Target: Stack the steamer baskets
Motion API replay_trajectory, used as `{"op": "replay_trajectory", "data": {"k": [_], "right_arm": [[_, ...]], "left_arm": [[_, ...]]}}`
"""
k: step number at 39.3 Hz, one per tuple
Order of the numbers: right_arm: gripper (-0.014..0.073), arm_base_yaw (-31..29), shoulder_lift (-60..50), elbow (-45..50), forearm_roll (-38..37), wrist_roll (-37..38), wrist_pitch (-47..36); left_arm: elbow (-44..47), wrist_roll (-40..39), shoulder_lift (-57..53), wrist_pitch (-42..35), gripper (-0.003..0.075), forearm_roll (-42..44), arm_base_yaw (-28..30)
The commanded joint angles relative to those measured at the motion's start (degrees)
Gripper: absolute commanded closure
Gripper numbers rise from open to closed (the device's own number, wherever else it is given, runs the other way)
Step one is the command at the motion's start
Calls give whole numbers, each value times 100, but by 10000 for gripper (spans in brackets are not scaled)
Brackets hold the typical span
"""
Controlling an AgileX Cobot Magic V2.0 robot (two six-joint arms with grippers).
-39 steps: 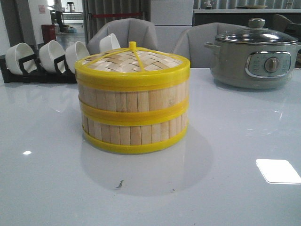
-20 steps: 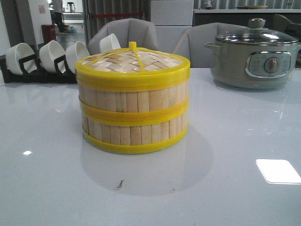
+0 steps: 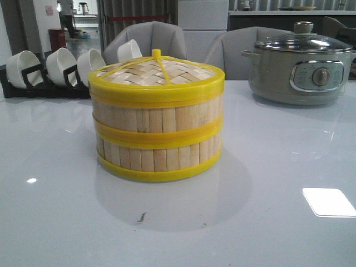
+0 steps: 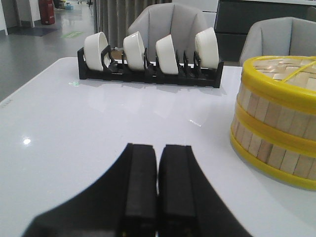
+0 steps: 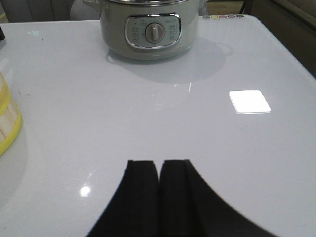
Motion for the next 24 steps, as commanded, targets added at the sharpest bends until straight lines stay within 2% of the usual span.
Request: {"op": "replay_trajectory", "data": {"k": [1, 11, 24], "right_arm": [[545, -26, 34, -168, 16, -33, -439], [545, -26, 34, -168, 16, -33, -439], [545, -26, 34, -168, 16, -33, -439]], "left_arm": [[14, -41, -68, -544, 634, -49, -18], [4, -41, -68, -556, 634, -49, -18], [15, 295, -68, -1092, 634, -38, -7]]}}
